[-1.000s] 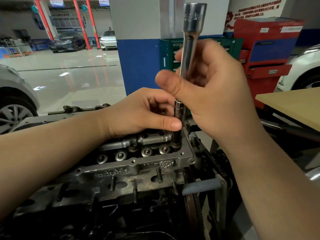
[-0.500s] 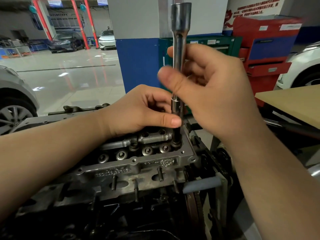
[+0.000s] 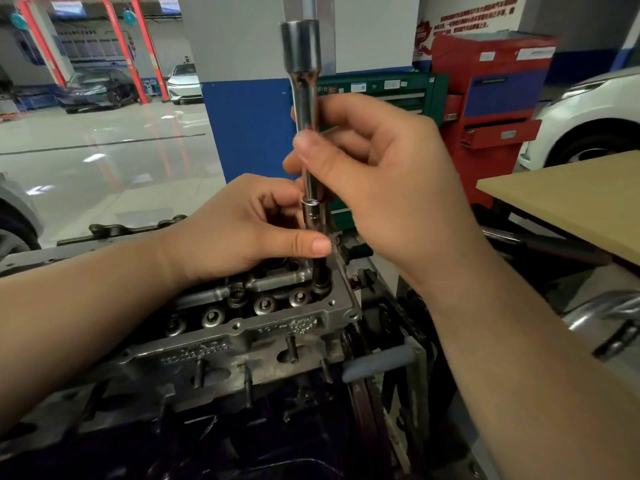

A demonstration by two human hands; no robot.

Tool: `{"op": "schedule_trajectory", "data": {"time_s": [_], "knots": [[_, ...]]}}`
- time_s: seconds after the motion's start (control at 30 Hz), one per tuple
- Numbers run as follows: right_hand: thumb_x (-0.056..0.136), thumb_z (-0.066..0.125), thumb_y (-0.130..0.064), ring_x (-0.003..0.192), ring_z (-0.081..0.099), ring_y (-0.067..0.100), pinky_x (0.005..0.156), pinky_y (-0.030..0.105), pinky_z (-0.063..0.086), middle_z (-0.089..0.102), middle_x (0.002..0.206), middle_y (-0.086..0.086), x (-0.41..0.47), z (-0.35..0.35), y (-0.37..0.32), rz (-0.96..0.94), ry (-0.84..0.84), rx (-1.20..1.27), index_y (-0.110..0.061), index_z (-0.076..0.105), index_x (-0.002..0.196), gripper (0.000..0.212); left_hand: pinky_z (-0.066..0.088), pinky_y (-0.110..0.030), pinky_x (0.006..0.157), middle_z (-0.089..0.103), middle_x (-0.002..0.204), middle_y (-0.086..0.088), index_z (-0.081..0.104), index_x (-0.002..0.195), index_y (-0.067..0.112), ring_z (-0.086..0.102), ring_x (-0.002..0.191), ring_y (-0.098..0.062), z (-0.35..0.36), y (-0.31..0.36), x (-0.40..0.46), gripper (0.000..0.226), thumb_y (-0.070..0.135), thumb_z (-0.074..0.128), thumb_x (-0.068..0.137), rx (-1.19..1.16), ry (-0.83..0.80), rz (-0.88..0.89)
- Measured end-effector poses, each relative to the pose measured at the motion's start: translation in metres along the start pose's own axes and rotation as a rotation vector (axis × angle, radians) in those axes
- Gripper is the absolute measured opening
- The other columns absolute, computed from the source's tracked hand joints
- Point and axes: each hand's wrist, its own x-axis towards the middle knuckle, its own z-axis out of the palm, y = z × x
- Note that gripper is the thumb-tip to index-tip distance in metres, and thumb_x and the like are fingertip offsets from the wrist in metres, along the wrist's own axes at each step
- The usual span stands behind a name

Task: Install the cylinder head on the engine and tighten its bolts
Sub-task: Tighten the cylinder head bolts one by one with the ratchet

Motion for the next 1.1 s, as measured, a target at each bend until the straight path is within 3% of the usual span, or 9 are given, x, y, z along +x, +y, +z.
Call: {"op": "schedule_trajectory", "data": {"time_s": [0.1,0.27,0.4,0.5,0.6,0.67,0.83,1.0,1.1], "knots": [[0.101,0.058,-0.001,0.097,0.075,0.005,0.088,0.031,0.062,0.077,0.104,-0.002,0.000,-0.008,-0.003,0.018,-0.094,-0.011,-0.016,0.068,0.122,0.027,0.053,-0.064,0.088,0.068,0.099,-0.040,0.069,0.106,-0.014,0.064,0.089,-0.058,0.000,0.002,0.000,0.048,0.027,0.081,0.084,-0.009,-0.046,-0.020],[0.096,0.067,-0.002,0.092,0.076,0.006,0.077,0.036,0.065,0.078,0.098,-0.005,-0.003,-0.006,-0.007,0.032,-0.047,-0.123,-0.016,0.073,0.117,0.025,0.059,-0.034,0.089,0.079,0.101,-0.018,0.069,0.110,-0.008,0.076,0.095,-0.027,-0.002,-0.001,0.000,0.029,0.014,0.071,0.092,-0.042,-0.144,-0.012],[0.093,0.074,-0.011,0.074,0.072,0.000,0.066,0.027,0.061,0.076,0.088,-0.010,-0.005,0.002,-0.009,0.025,0.073,-0.234,-0.022,0.076,0.105,0.016,0.057,-0.024,0.084,0.080,0.099,-0.004,0.077,0.109,0.018,0.076,0.092,-0.014,-0.001,-0.001,-0.001,0.012,0.016,0.071,0.098,-0.114,-0.194,0.019],[0.091,0.078,-0.017,0.076,0.071,-0.001,0.067,0.025,0.060,0.073,0.082,-0.015,-0.007,0.009,-0.010,0.009,0.154,-0.314,-0.026,0.076,0.103,0.015,0.059,-0.026,0.081,0.080,0.094,0.002,0.079,0.102,0.033,0.076,0.087,-0.012,0.005,0.001,-0.002,0.015,0.042,0.079,0.090,-0.133,-0.113,0.044],[0.090,0.079,-0.019,0.081,0.070,-0.003,0.074,0.022,0.059,0.072,0.081,-0.018,-0.010,0.011,-0.012,0.003,0.198,-0.354,-0.027,0.076,0.104,0.016,0.061,-0.043,0.074,0.080,0.088,-0.003,0.079,0.095,0.028,0.073,0.077,-0.030,0.012,0.000,0.001,0.037,0.062,0.082,0.079,0.024,0.053,0.075],[0.090,0.079,-0.019,0.080,0.070,-0.002,0.072,0.023,0.059,0.072,0.081,-0.017,-0.011,0.011,-0.013,0.013,0.215,-0.365,-0.027,0.075,0.103,0.016,0.058,-0.035,0.069,0.079,0.082,0.000,0.078,0.092,0.024,0.072,0.071,-0.022,0.014,-0.001,0.002,0.045,0.067,0.078,0.080,0.073,0.077,0.066],[0.090,0.079,-0.021,0.078,0.070,0.001,0.067,0.029,0.061,0.072,0.081,-0.016,-0.014,0.022,-0.009,-0.013,0.298,-0.371,-0.027,0.075,0.099,0.012,0.056,-0.016,0.069,0.079,0.080,0.006,0.079,0.088,0.026,0.074,0.073,-0.004,0.010,0.002,0.001,0.008,0.033,0.074,0.089,-0.058,-0.050,0.026],[0.108,0.053,-0.032,0.093,0.071,0.006,0.077,0.022,0.057,0.075,0.095,-0.011,-0.012,0.007,0.023,-0.039,0.326,-0.182,-0.026,0.073,0.109,0.021,0.061,-0.027,0.074,0.080,0.092,-0.009,0.075,0.103,0.007,0.078,0.088,-0.024,0.006,0.003,0.003,0.016,0.022,0.070,0.100,-0.048,-0.106,0.023],[0.105,0.053,-0.035,0.102,0.065,0.005,0.088,0.036,0.056,0.072,0.108,-0.015,0.009,-0.045,0.072,0.173,0.394,-0.551,-0.034,0.067,0.116,0.018,0.063,-0.039,0.080,0.079,0.093,-0.009,0.075,0.102,0.012,0.078,0.092,-0.028,0.008,0.004,0.002,0.017,0.028,0.068,0.102,-0.019,-0.079,0.016]]}}
